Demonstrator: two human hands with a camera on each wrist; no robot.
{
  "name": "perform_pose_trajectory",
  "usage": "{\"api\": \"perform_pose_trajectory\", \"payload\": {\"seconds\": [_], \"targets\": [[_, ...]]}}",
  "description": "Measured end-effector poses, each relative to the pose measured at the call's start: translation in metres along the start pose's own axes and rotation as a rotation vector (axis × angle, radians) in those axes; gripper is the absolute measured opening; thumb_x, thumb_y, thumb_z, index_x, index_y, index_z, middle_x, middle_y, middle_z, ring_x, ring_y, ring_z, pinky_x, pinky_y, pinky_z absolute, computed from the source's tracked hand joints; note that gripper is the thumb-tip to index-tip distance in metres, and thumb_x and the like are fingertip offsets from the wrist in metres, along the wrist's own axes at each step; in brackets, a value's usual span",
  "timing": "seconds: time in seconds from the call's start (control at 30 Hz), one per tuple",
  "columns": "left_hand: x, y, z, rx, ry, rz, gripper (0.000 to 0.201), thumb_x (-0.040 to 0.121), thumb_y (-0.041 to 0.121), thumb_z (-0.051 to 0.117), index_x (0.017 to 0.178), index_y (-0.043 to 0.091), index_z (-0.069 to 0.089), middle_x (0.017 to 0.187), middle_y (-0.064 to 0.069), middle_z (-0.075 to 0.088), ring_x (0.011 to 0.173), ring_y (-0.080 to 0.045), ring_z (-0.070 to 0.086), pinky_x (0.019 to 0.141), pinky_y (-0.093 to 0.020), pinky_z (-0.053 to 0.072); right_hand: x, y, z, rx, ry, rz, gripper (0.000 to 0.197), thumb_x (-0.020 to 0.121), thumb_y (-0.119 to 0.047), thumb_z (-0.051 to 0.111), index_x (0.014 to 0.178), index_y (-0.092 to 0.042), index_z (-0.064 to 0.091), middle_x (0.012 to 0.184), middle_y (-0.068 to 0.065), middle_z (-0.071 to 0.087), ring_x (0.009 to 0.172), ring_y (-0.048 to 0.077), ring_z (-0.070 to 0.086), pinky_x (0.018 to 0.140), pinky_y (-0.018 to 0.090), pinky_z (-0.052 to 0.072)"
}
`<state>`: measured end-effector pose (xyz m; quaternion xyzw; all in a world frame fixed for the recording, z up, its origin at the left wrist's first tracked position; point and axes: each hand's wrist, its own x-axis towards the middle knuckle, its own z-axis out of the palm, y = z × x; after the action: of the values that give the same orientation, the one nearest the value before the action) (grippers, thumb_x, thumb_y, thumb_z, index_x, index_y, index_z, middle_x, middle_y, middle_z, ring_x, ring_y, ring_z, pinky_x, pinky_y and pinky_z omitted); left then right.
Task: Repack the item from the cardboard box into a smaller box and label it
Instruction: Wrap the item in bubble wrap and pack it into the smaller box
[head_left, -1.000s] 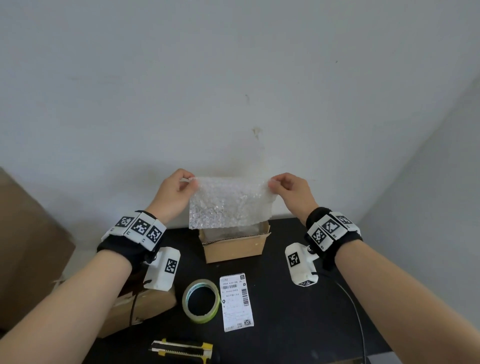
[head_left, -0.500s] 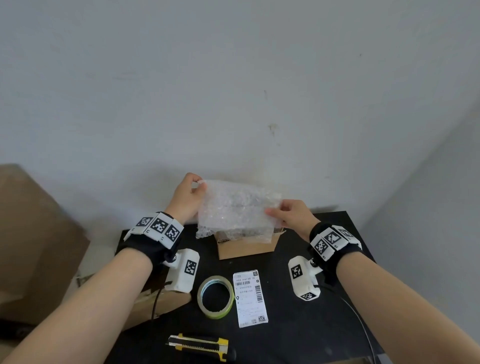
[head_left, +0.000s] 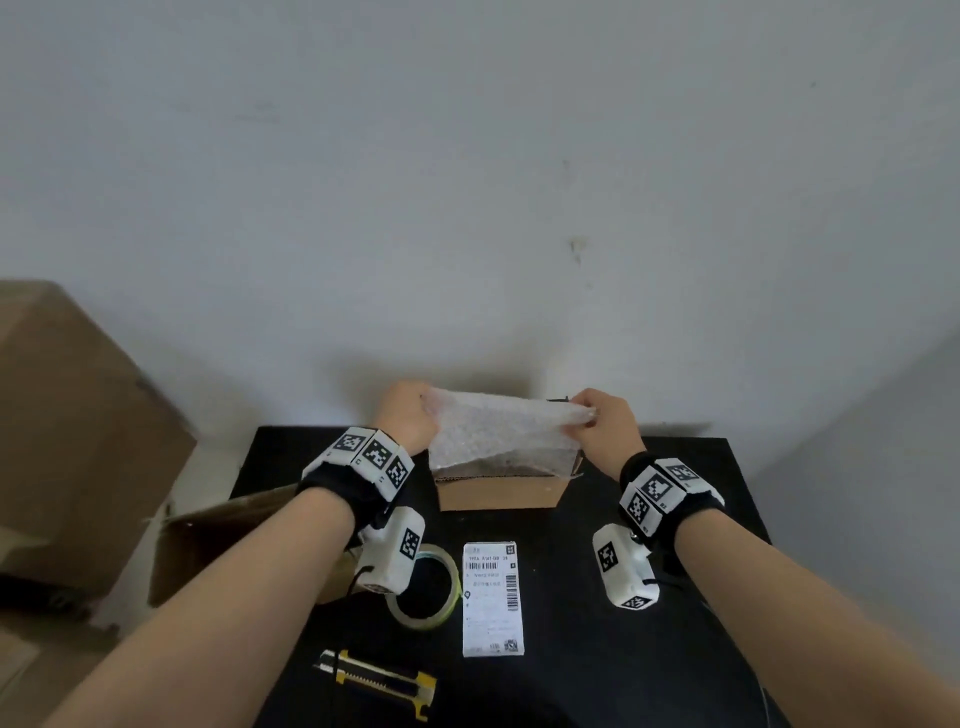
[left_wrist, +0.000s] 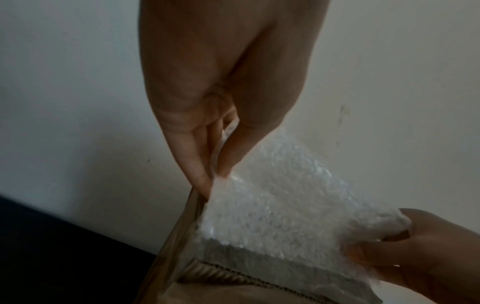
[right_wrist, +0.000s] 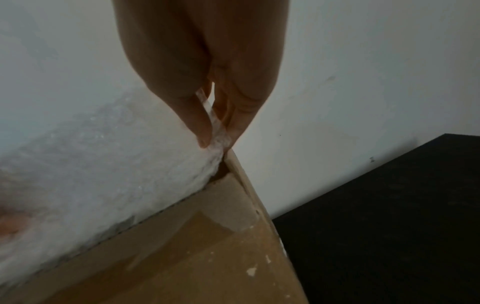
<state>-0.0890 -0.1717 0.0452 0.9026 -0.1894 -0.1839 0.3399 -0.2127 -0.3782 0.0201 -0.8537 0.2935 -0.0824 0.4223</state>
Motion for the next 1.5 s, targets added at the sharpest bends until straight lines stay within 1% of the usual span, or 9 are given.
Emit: {"api": "perform_pose_trajectory", "payload": {"seconds": [0.23,0.37,0.53,0.67,0.77,0.97,1.17,1.37,1.5], "targets": [[0.005,-0.01,0.005,0.023,0.056,0.103,0.022,0.089,-0.004,0.045,0.087,-0.002,0.066,0.084,-0.017,0.064,0.083,-0.028,0.059,0.07,-0.026,0.037,0.006,0.005,-0.004,-0.084,-0.103,-0.093,0.024,0.084,0.002,0.051,0.078,-0.018,0.061,0.085,-0.002,0.06,0.079,0.013,0.055,0.061,0.014,0.039],[0.003,-0.008,0.004,0.077,-0.035,0.125,0.018,0.082,-0.002,0.059,0.087,0.015,0.06,0.089,-0.002,0.061,0.086,-0.022,0.059,0.072,-0.026,0.042,0.007,0.01,-0.008,-0.249,-0.115,-0.19,0.026,0.08,0.009,0.053,0.087,-0.012,0.066,0.097,0.0,0.059,0.09,0.016,0.054,0.08,0.022,0.042],[0.003,0.001,0.005,0.232,-0.027,0.269,0.019,0.08,0.003,0.06,0.085,0.017,0.049,0.092,-0.001,0.055,0.084,-0.02,0.052,0.061,-0.023,0.035,0.009,0.016,-0.013,-0.393,-0.123,-0.28,0.032,0.075,0.005,0.061,0.102,-0.011,0.062,0.112,0.004,0.055,0.098,0.022,0.055,0.084,0.029,0.046],[0.009,0.006,0.008,0.36,0.031,0.273,0.017,0.081,0.002,0.054,0.082,0.017,0.046,0.084,-0.001,0.052,0.077,-0.021,0.049,0.063,-0.026,0.035,0.007,0.016,-0.012,-0.598,-0.058,-0.604,0.051,0.062,0.0,0.077,0.109,-0.007,0.061,0.11,0.012,0.061,0.099,0.03,0.061,0.088,0.038,0.048],[0.011,0.009,0.011,0.374,0.08,0.226,0.017,0.081,0.002,0.053,0.084,0.017,0.045,0.087,-0.003,0.053,0.076,-0.022,0.05,0.064,-0.032,0.041,0.005,0.017,-0.012,-0.724,0.024,-0.783,0.05,0.049,0.005,0.08,0.096,-0.008,0.066,0.098,0.01,0.066,0.086,0.028,0.065,0.079,0.034,0.051],[0.001,0.006,0.017,0.638,0.052,0.421,0.022,0.078,0.005,0.057,0.082,0.021,0.041,0.101,0.003,0.052,0.099,-0.019,0.045,0.091,-0.029,0.034,0.003,0.013,-0.006,-0.768,-0.025,-0.719,0.043,0.038,0.014,0.08,0.074,-0.006,0.068,0.076,0.008,0.061,0.063,0.026,0.058,0.047,0.024,0.042],[-0.01,0.001,0.025,0.797,-0.043,0.408,0.017,0.082,0.007,0.057,0.092,0.019,0.05,0.111,0.0,0.053,0.105,-0.019,0.047,0.091,-0.028,0.038,0.003,0.02,0.004,-0.72,-0.121,-0.715,0.036,0.046,0.013,0.078,0.074,-0.008,0.07,0.076,0.005,0.062,0.064,0.025,0.059,0.043,0.022,0.037],[-0.017,-0.006,0.033,0.799,-0.169,0.396,0.008,0.086,0.016,0.053,0.09,0.021,0.058,0.106,0.003,0.057,0.104,-0.017,0.051,0.097,-0.028,0.036,-0.003,0.025,0.001,-0.796,-0.198,-0.785,0.031,0.052,-0.001,0.08,0.078,-0.017,0.073,0.079,0.0,0.066,0.071,0.022,0.065,0.072,0.033,0.053],[-0.018,-0.004,0.039,0.901,-0.232,0.407,0.019,0.088,0.019,0.051,0.106,0.02,0.058,0.1,0.001,0.066,0.099,-0.019,0.059,0.109,-0.031,0.029,-0.009,0.025,0.003,-0.954,-0.424,-0.699,0.029,0.087,-0.014,0.049,0.109,-0.021,0.067,0.117,-0.004,0.063,0.112,0.018,0.056,0.112,0.033,0.023]]}}
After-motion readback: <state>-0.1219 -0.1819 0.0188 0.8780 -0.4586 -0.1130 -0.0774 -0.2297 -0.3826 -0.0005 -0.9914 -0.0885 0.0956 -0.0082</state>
